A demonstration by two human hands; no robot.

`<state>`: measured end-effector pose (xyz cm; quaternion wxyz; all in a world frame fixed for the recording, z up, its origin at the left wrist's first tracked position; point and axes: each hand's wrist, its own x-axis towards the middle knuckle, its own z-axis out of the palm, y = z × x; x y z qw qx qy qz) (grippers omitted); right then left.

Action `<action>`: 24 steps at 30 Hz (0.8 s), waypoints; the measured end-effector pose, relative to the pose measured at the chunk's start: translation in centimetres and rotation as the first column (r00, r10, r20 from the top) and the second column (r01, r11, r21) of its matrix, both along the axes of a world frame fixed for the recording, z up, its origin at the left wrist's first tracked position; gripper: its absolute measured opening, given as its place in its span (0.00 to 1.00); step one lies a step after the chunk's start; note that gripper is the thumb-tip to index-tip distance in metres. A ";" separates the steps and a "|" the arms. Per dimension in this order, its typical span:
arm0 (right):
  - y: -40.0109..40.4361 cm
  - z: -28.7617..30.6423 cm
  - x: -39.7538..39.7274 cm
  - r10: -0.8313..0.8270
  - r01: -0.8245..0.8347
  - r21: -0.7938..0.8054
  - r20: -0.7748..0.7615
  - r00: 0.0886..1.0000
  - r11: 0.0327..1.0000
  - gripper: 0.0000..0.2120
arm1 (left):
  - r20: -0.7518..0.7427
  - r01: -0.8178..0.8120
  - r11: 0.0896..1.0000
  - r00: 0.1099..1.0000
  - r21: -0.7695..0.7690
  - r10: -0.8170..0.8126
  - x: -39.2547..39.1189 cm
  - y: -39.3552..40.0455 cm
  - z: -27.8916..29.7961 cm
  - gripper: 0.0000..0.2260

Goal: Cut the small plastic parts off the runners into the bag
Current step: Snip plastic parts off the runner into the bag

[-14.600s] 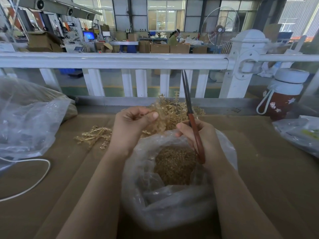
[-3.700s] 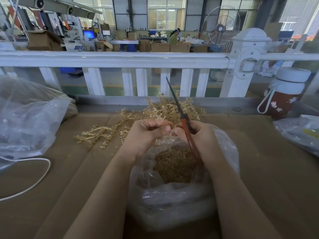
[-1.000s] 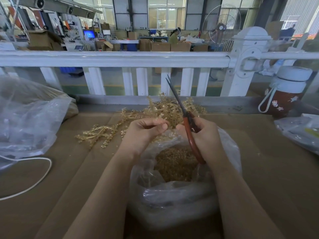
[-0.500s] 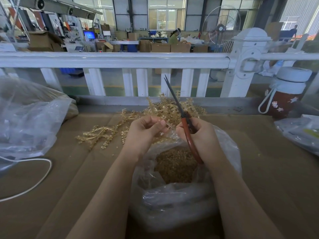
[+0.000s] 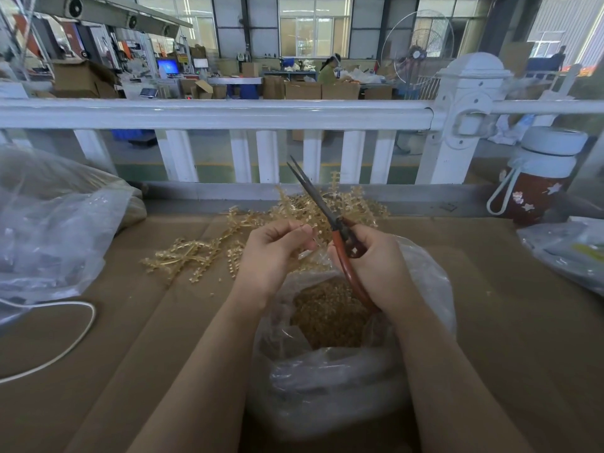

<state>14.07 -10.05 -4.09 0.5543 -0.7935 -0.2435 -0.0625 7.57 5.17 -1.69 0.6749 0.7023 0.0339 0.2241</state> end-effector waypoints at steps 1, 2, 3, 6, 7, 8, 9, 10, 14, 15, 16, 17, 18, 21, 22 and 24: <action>0.0 0.0 0.0 -0.002 0.002 -0.003 -0.006 1.000 1.000 0.05 | 0.010 -0.005 1.000 1.000 -0.030 0.006 0.0 -0.1 0.0 0.12; 0.0 0.0 -0.1 -0.010 0.009 -0.006 -0.014 1.000 1.000 0.06 | 0.025 -0.009 0.997 1.000 -0.075 0.011 0.0 -0.1 0.0 0.12; 0.0 0.0 -0.2 -0.026 0.026 -0.022 -0.008 1.000 0.999 0.11 | 0.043 -0.013 0.993 0.999 -0.117 0.018 0.0 0.0 0.0 0.11; 0.0 -0.1 -0.4 -0.081 0.087 -0.127 0.057 0.995 0.988 0.30 | 0.104 -0.045 0.990 0.993 -0.137 0.059 0.0 0.0 -0.1 0.11; 0.0 -0.2 -0.4 -0.081 0.091 -0.152 0.073 0.994 0.984 0.33 | 0.121 -0.061 0.989 0.990 -0.134 0.077 0.0 0.0 -0.2 0.10; 0.0 -0.3 -0.4 -0.076 0.090 -0.172 0.085 0.993 0.981 0.35 | 0.134 -0.080 0.988 0.986 -0.134 0.098 0.1 0.0 -0.2 0.10; 0.0 -0.3 -0.4 -0.070 0.088 -0.190 0.101 0.992 0.978 0.37 | 0.142 -0.100 0.985 0.982 -0.139 0.120 0.1 0.0 -0.3 0.09; 0.0 -0.4 -0.4 -0.066 0.090 -0.210 0.118 0.991 0.973 0.37 | 0.148 -0.120 0.982 0.979 -0.147 0.142 0.1 0.1 -0.3 0.09; -0.1 -0.3 -0.5 -0.056 0.107 -0.307 0.173 0.983 0.946 0.32 | 0.154 -0.171 0.974 0.969 -0.146 0.194 0.3 0.3 -0.4 0.11; -0.1 -0.3 -0.5 -0.053 0.110 -0.321 0.183 0.982 0.941 0.31 | 0.154 -0.182 0.975 0.967 -0.128 0.201 0.3 0.3 -0.4 0.11; -0.1 -0.4 -0.5 -0.049 0.111 -0.331 0.190 0.981 0.937 0.30 | 0.156 -0.187 0.975 0.966 -0.120 0.205 0.3 0.3 -0.4 0.12; -0.1 -0.3 -0.5 -0.044 0.108 -0.335 0.193 0.980 0.936 0.30 | 0.157 -0.186 0.975 0.966 -0.122 0.204 0.3 0.3 -0.4 0.12; -0.1 -0.3 -0.5 -0.041 0.105 -0.334 0.194 0.980 0.937 0.30 | 0.158 -0.184 0.975 0.966 -0.124 0.203 0.4 0.4 -0.4 0.12; -0.2 -0.2 -0.6 -0.051 0.120 -0.338 0.207 0.977 0.933 0.30 | 0.165 -0.179 0.977 0.966 -0.117 0.197 0.3 0.4 -0.4 0.12; -0.3 -0.1 -0.7 -0.058 0.133 -0.348 0.219 0.974 0.928 0.28 | 0.165 -0.180 0.977 0.966 -0.114 0.198 0.3 0.4 -0.4 0.12; -0.4 0.0 -0.7 -0.073 0.167 -0.373 0.255 0.964 0.913 0.24 | 0.159 -0.182 0.976 0.967 -0.121 0.200 0.3 0.4 -0.4 0.12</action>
